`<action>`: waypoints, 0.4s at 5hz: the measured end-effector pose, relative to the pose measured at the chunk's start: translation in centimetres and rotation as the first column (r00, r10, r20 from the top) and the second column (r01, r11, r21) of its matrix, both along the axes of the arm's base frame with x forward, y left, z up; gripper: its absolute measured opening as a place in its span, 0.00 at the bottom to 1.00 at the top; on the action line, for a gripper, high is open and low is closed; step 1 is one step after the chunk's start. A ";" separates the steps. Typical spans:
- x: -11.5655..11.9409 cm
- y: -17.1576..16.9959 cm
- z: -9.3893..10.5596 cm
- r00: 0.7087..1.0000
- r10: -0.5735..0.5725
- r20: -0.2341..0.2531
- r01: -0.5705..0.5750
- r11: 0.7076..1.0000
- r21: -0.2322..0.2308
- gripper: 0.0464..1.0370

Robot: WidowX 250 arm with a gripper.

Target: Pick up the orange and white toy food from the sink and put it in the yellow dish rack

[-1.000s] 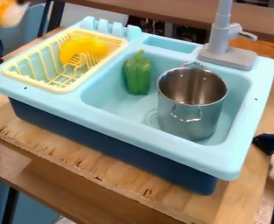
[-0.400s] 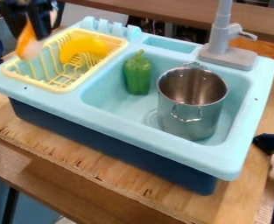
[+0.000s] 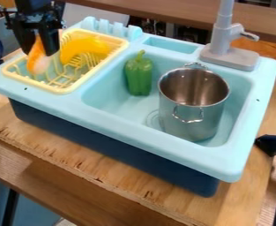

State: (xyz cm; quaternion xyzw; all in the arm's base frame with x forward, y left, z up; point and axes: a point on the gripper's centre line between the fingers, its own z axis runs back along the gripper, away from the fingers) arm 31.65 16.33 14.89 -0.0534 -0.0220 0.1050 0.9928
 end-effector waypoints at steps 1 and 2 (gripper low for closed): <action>0.9 0.2 -0.8 1.000 -0.002 -0.010 0.002 1.000 0.000 0.55; 1.4 -0.1 -2.0 0.999 -0.012 -0.040 0.012 1.000 -0.002 0.55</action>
